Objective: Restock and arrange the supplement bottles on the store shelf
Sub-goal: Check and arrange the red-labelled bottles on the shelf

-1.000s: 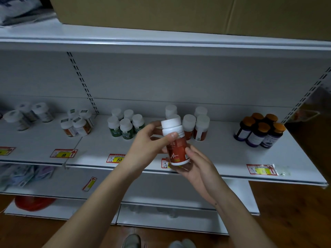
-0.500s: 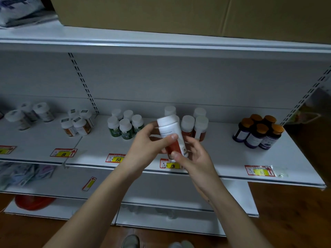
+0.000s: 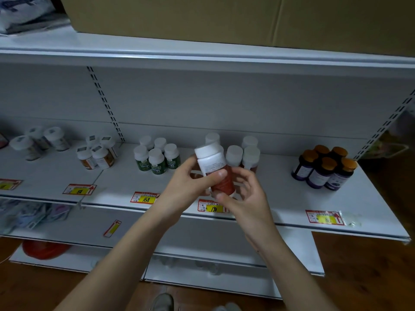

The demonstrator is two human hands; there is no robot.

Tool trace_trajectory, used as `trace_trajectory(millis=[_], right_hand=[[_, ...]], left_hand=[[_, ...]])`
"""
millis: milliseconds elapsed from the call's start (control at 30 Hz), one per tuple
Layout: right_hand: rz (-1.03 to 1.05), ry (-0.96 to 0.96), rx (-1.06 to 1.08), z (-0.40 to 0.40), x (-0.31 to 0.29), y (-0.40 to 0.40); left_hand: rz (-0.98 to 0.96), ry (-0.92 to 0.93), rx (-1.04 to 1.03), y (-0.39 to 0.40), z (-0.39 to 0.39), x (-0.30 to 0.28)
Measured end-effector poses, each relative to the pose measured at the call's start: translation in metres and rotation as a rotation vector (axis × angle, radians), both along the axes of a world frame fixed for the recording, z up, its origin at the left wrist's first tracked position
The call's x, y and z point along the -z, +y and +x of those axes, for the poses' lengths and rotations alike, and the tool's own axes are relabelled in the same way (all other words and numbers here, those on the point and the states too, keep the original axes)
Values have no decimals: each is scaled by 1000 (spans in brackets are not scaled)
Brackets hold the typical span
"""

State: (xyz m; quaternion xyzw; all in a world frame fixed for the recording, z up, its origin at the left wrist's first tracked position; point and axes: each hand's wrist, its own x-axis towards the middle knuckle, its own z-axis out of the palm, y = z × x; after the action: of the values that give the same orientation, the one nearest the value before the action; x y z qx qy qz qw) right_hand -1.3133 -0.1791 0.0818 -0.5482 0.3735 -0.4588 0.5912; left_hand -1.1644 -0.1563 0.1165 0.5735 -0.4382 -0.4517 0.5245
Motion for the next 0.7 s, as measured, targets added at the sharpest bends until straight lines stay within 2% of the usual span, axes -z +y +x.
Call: trace_trajectory(millis=[133,233,300,400,567,700], right_hand=[[-54,43,2,-5,-1,-4],[100,-134,-100,-11,-3,-12],[223,-260,-153,-13,-4,-17],[225,-255,-121,-13,-4,-22],[104,-104,-37,-14,-1,-26],[24,-6,-44,-12,2,-25]], left_hand=[[-42,59,-44,-6,-2,-1],[-50,246,-55,-9,-2,-6],[-55,293,-33,-12,-2,-7],[-51,262,7,-15,-2,-5],[-4,29,52,-18,-2,-5],[26,47,38,-19,-5,-5]])
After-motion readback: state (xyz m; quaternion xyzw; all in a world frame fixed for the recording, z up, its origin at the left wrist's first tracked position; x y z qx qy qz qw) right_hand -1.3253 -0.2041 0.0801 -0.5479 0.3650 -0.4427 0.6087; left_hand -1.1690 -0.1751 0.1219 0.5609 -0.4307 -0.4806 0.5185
